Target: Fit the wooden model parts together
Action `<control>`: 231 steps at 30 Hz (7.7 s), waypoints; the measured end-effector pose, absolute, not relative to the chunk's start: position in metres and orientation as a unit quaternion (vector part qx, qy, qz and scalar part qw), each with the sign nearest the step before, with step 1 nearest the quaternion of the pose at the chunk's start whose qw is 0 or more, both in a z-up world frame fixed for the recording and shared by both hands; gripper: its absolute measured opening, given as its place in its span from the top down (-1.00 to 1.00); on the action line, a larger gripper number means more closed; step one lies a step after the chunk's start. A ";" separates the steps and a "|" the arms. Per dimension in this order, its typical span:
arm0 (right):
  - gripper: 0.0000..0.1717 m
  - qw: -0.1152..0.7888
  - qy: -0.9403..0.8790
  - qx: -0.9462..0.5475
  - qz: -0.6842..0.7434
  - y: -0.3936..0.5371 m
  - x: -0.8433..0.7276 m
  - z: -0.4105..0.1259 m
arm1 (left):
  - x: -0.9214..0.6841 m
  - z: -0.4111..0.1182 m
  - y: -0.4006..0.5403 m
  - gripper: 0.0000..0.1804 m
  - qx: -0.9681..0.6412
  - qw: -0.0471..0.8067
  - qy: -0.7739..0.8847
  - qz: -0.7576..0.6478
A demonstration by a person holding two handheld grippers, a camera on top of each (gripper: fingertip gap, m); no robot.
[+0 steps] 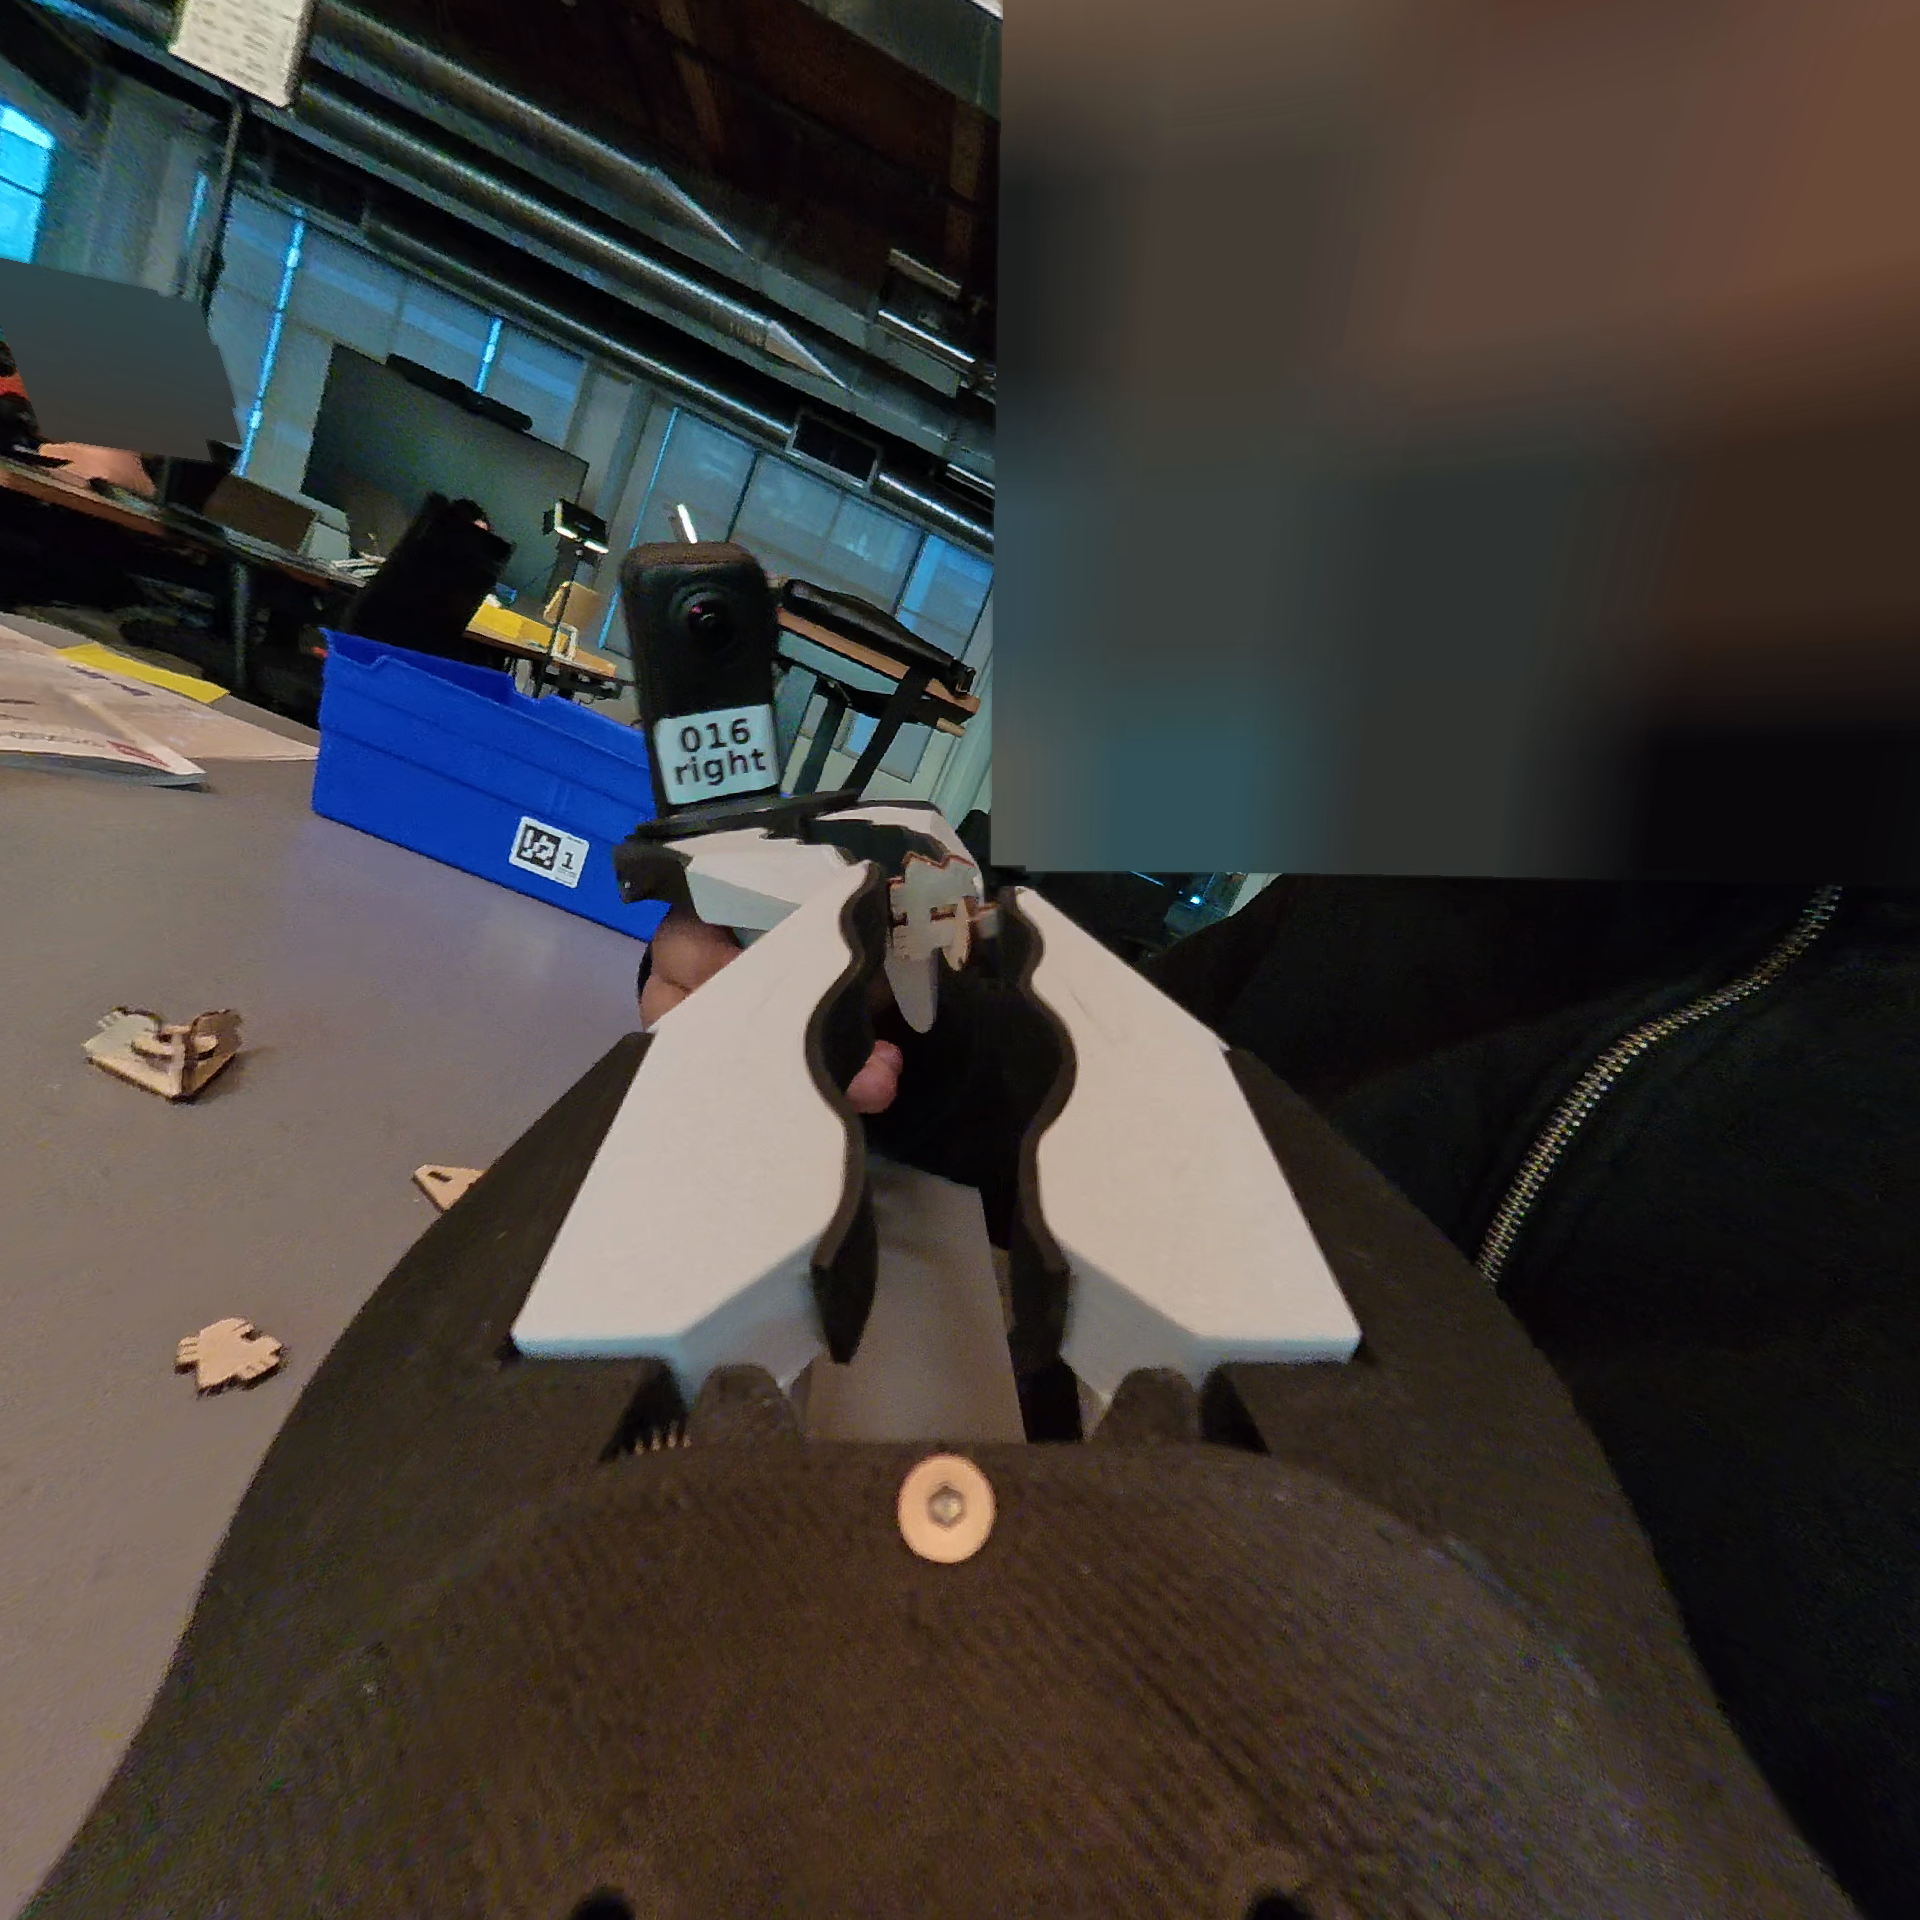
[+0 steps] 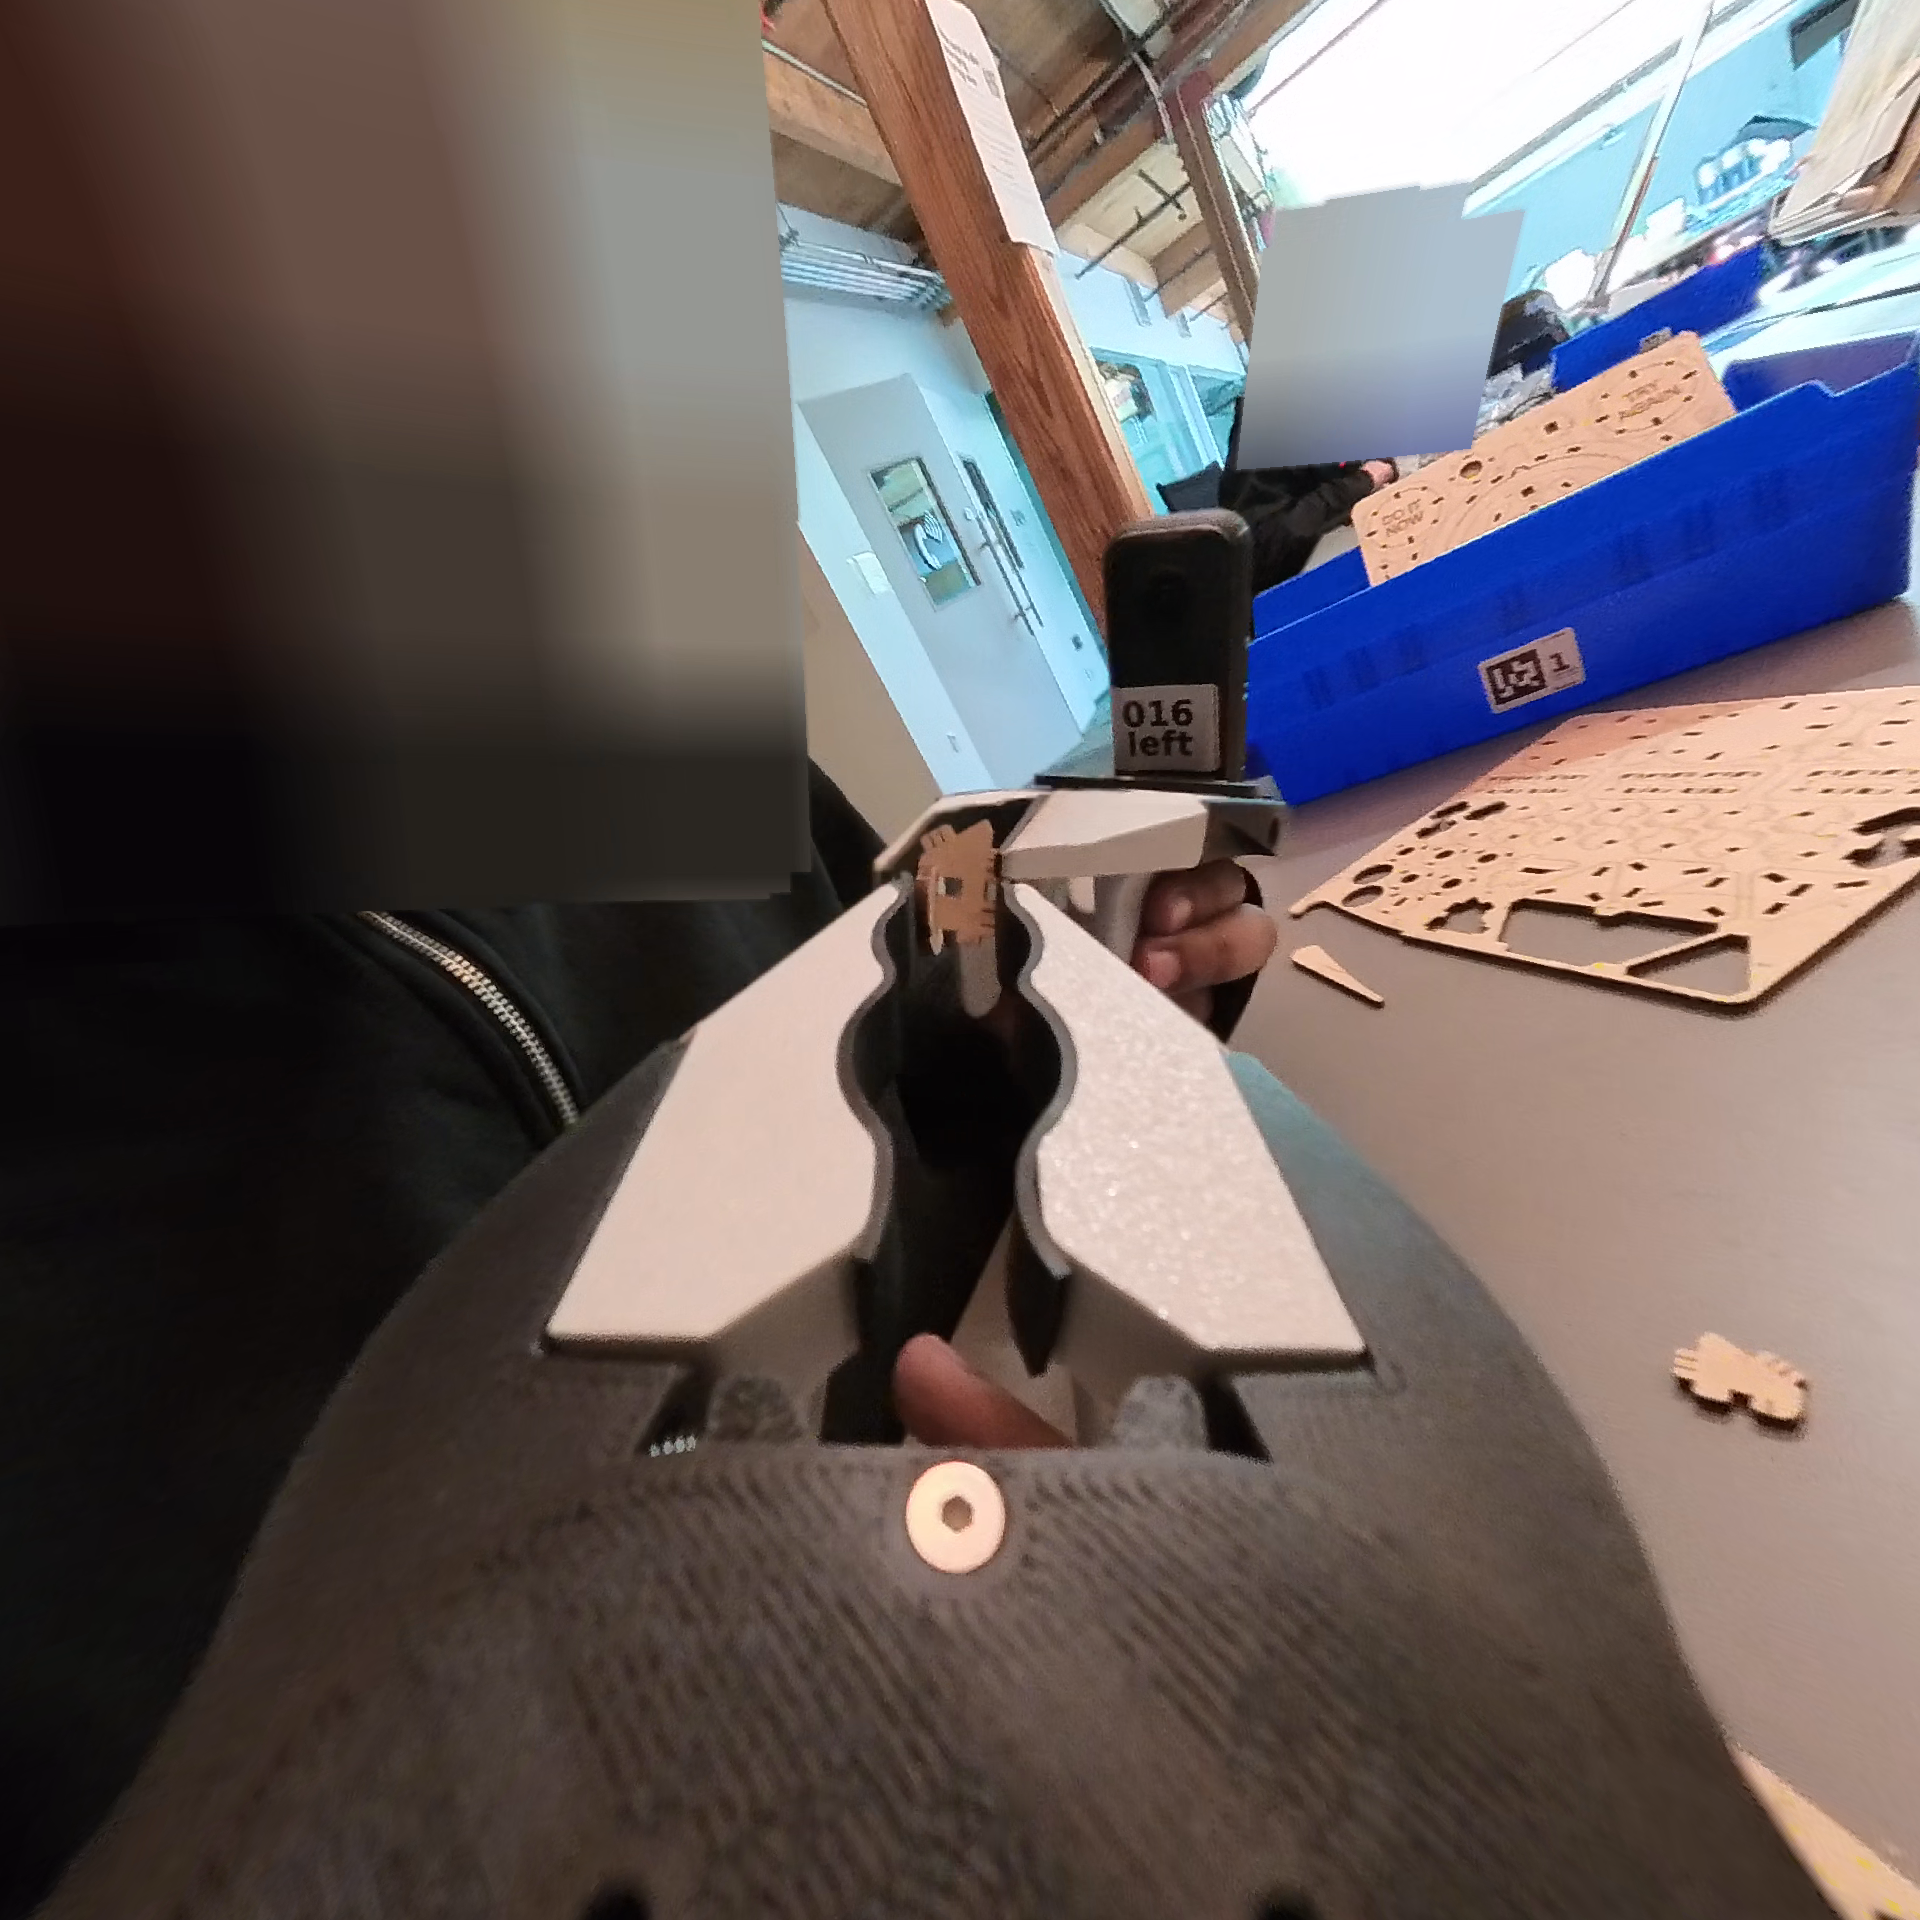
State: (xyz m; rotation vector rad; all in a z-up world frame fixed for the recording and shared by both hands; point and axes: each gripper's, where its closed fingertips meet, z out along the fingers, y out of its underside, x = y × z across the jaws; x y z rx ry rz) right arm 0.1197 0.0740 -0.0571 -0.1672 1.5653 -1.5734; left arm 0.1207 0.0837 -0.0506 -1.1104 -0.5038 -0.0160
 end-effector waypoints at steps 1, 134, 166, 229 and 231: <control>0.84 0.450 0.626 -0.064 -0.633 0.074 0.119 -0.056 | 0.122 -0.050 0.085 0.77 -0.521 0.821 -0.232 -0.012; 0.93 -0.107 0.708 -0.125 -0.687 0.047 0.069 -0.091 | 0.069 -0.090 0.040 1.00 -0.373 0.799 -0.441 -0.168; 1.00 -0.062 0.702 0.010 -0.710 0.057 0.026 -0.081 | 0.080 -0.082 0.051 1.00 -0.406 0.811 -0.394 -0.149; 1.00 -0.064 0.674 0.064 -0.733 0.073 0.001 -0.062 | 0.078 -0.096 0.066 1.00 -0.484 0.768 -0.413 -0.079; 1.00 -0.066 0.668 0.069 -0.738 0.076 -0.001 -0.058 | 0.078 -0.096 0.065 1.00 -0.482 0.767 -0.416 -0.078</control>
